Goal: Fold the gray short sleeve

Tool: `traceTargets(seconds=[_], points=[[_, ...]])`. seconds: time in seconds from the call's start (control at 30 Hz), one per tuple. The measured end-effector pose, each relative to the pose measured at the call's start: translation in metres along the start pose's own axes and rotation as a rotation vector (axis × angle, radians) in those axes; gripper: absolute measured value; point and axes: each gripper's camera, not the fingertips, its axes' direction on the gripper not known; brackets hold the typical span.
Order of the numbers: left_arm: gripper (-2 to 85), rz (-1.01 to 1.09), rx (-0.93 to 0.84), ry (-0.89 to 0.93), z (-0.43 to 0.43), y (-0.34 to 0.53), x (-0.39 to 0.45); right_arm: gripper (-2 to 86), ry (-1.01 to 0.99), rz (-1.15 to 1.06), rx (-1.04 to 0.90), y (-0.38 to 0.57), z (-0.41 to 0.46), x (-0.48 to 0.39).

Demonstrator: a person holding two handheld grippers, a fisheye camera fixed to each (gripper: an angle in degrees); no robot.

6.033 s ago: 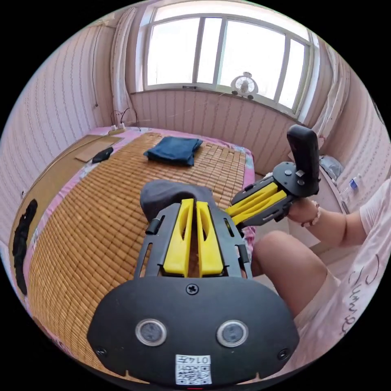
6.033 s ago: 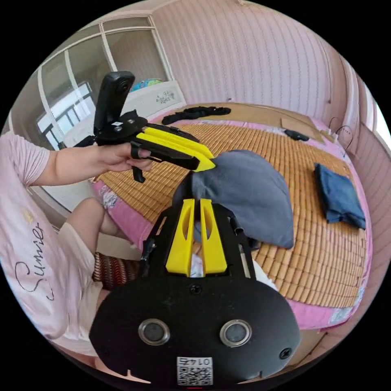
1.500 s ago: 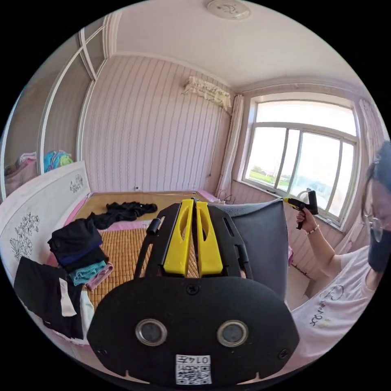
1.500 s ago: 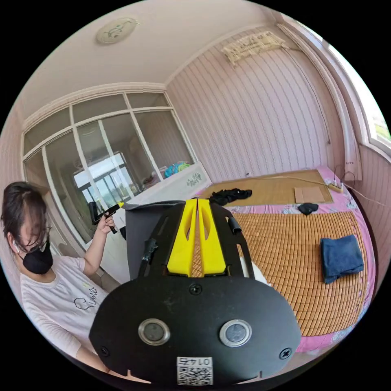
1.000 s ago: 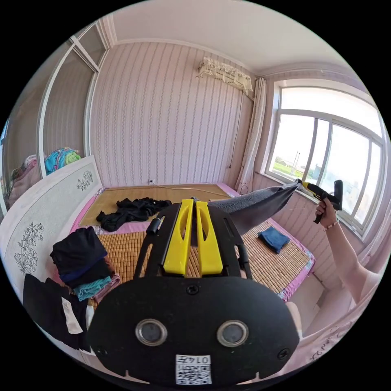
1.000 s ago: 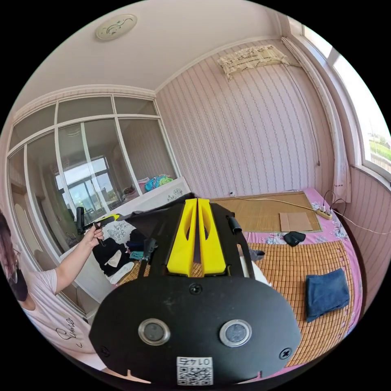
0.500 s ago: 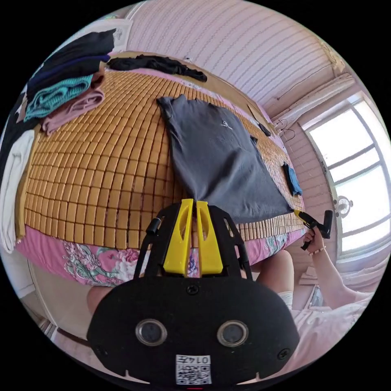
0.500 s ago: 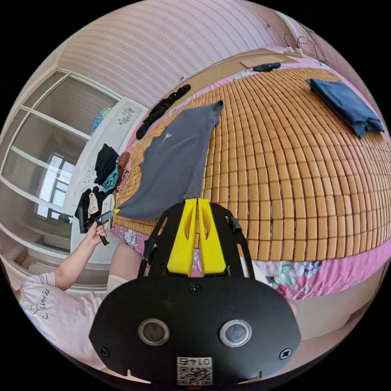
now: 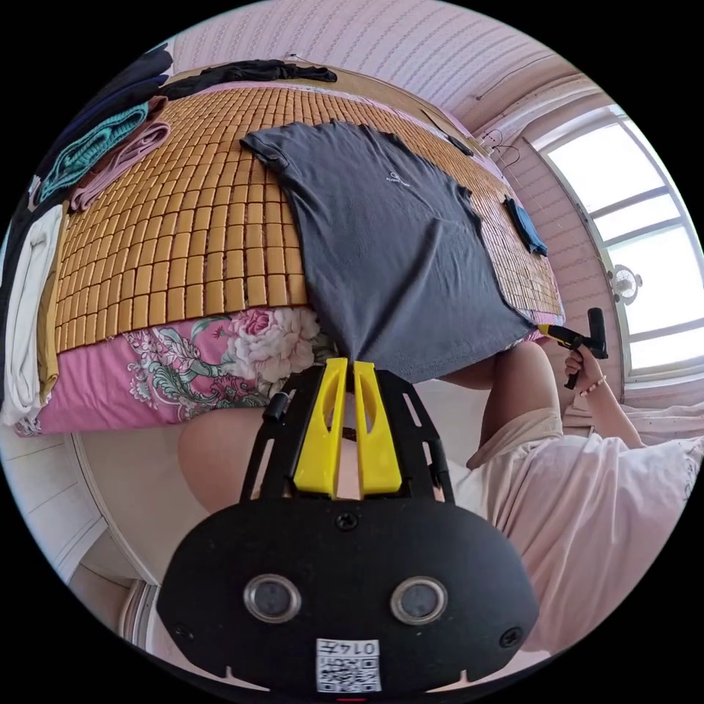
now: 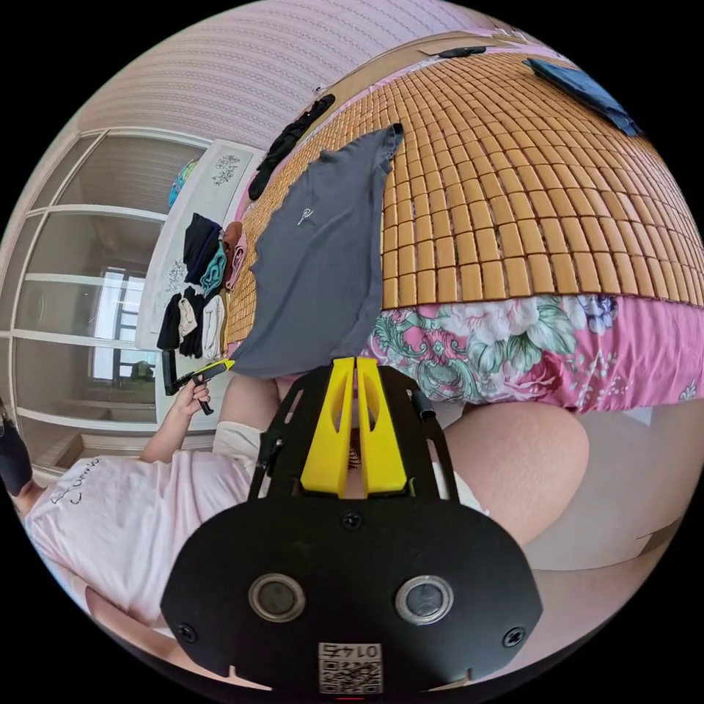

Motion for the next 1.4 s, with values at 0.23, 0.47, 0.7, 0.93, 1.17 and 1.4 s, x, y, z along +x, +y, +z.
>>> traceTargets(seconds=[0.23,0.47,0.7,0.93,1.17,1.4], points=[[0.4,0.003,-0.088,0.025,0.013,-0.004,-0.01,-0.2,0.257,-0.022,-0.255,-0.014,0.056,0.014],[2.3,0.041,-0.11,-0.123,0.008,0.0,-0.016,-0.2,0.335,-0.105,-0.296,-0.044,0.097,0.012],[3.3,0.011,0.141,-0.2,-0.015,-0.022,-0.029,-0.1,0.413,-0.424,-0.245,-0.119,0.163,-0.049],[4.3,-0.037,0.298,-0.15,0.005,-0.086,-0.057,1.6,0.371,-0.68,-0.235,-0.225,0.264,-0.127],[4.9,0.025,0.303,-0.143,0.028,-0.119,-0.074,5.3,0.366,-0.549,-0.117,-0.265,0.302,-0.084],[5.6,0.005,0.381,-0.113,0.036,-0.145,-0.105,5.2,0.47,-0.63,-0.155,-0.292,0.362,-0.076]])
